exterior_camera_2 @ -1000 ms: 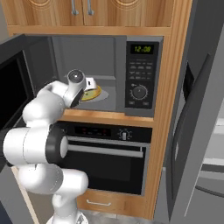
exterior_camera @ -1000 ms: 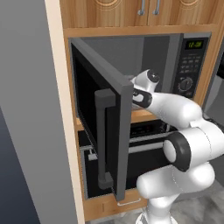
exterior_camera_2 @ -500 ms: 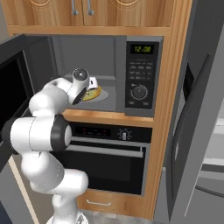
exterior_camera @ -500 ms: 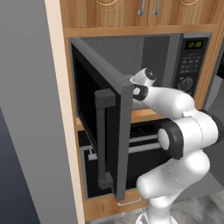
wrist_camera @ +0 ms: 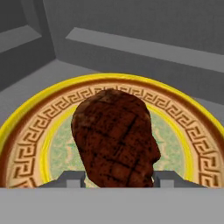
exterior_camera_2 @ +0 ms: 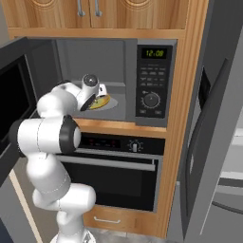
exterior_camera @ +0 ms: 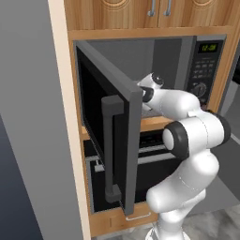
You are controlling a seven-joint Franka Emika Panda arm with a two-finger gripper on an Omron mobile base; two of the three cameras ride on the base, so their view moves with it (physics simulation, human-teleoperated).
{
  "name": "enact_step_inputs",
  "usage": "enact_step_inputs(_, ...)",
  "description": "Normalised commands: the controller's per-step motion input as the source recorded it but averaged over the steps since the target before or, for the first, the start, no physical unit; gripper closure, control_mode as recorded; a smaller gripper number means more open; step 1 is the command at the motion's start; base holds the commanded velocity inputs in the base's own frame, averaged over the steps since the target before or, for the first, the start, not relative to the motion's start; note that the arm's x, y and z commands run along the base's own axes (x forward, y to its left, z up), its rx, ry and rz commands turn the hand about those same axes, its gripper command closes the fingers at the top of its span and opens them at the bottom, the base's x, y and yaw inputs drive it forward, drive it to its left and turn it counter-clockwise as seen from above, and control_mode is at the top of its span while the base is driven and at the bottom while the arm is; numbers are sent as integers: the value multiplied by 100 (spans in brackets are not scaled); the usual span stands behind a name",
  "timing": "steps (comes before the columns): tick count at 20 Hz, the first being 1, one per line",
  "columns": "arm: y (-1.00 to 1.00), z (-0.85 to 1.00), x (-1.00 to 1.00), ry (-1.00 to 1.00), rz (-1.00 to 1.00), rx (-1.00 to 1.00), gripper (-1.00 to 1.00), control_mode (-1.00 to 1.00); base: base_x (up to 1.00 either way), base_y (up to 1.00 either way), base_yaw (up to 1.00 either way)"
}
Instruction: Transport the steak from the fridge to the microwave and turn on the microwave.
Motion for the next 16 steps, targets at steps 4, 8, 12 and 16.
enact_step_inputs(4,9,-14,29,3,2,0,100,-100,0,0,0)
enact_step_inputs(8,6,-12,28,4,1,0,100,-100,0,0,0)
enact_step_inputs(12,5,-13,24,3,1,0,100,-100,0,0,0)
enact_step_inputs(16,8,-18,21,4,1,0,100,-100,0,0,0)
